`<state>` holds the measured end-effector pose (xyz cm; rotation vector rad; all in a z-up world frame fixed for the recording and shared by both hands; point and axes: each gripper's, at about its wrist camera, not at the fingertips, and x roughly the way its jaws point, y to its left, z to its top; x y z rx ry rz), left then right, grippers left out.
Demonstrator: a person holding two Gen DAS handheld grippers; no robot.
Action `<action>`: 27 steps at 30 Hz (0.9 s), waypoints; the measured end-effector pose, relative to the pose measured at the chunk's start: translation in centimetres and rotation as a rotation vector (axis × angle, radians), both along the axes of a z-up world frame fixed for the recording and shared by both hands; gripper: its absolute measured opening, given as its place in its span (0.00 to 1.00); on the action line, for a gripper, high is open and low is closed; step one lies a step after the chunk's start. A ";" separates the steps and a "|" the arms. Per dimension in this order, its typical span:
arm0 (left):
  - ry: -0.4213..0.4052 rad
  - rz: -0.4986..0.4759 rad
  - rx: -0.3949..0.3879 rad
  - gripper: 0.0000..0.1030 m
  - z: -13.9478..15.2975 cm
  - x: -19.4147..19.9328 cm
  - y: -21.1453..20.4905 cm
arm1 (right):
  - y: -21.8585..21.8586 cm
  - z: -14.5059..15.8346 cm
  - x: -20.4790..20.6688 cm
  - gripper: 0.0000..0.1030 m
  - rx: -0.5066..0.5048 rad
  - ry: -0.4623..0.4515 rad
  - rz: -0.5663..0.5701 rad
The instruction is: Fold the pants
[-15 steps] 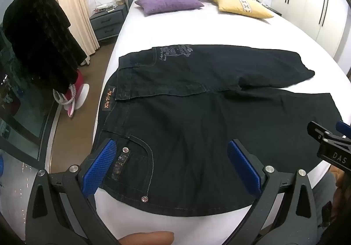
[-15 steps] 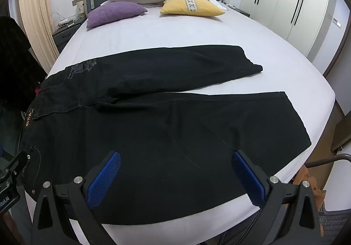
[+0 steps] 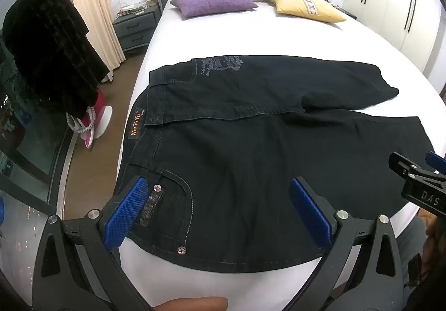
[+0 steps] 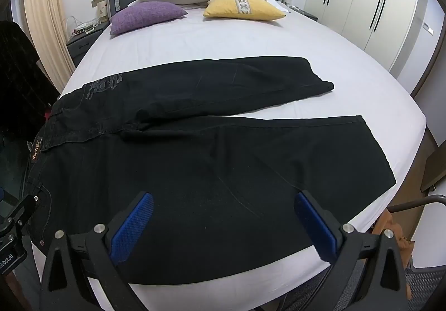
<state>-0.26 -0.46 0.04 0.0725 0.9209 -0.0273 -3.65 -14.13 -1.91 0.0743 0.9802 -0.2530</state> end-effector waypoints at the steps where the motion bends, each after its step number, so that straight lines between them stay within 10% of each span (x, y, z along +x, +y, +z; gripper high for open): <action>1: 0.000 0.000 0.000 1.00 0.0 0.0 -0.1 | -0.1 -0.1 -0.1 1.00 0.001 0.001 -0.001; 27: 0.006 -0.002 0.000 1.00 -0.4 -0.2 0.0 | 0.2 -0.3 0.1 1.00 0.003 0.005 0.001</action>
